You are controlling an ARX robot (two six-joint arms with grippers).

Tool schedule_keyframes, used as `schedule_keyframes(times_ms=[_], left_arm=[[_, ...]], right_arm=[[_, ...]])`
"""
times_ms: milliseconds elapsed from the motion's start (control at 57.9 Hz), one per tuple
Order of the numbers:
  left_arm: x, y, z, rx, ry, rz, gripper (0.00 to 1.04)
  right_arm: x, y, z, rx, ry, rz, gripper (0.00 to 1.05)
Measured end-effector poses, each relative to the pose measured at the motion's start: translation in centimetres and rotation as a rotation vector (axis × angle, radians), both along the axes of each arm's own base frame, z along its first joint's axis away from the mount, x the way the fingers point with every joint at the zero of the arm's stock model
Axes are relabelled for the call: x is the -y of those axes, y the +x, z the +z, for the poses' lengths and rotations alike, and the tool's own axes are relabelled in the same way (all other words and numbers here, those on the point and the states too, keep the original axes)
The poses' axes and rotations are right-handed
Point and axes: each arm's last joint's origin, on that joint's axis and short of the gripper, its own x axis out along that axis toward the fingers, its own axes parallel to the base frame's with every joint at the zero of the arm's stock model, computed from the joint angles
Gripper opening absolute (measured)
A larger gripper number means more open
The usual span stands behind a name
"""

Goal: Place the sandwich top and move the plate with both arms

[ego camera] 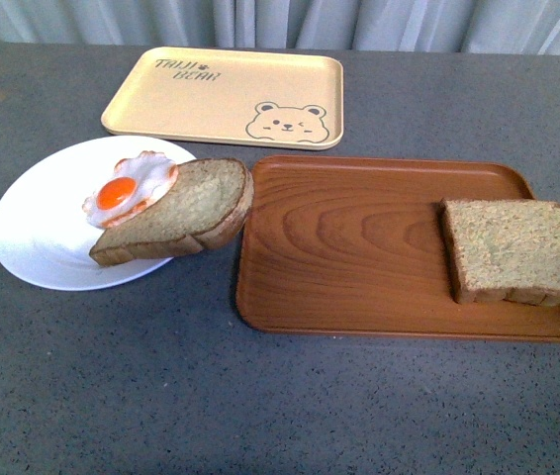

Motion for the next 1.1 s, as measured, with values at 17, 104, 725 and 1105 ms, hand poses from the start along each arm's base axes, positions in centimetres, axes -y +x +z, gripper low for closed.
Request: schedule_keyframes(times_ms=[17, 104, 725, 1105], left_arm=[[0.0, 0.0, 0.0, 0.000, 0.000, 0.000, 0.96], [0.0, 0.0, 0.0, 0.000, 0.000, 0.000, 0.96], [0.0, 0.0, 0.0, 0.000, 0.000, 0.000, 0.96], [0.0, 0.0, 0.0, 0.000, 0.000, 0.000, 0.96]], right_arm=[[0.2, 0.3, -0.2, -0.006, 0.007, 0.003, 0.96], [1.0, 2.3, -2.3, -0.066, 0.055, 0.017, 0.96], [-2.0, 9.8, -7.3, -0.134, 0.199, 0.114, 0.57], [-2.2, 9.7, -4.3, -0.050, 0.274, 0.146, 0.02]])
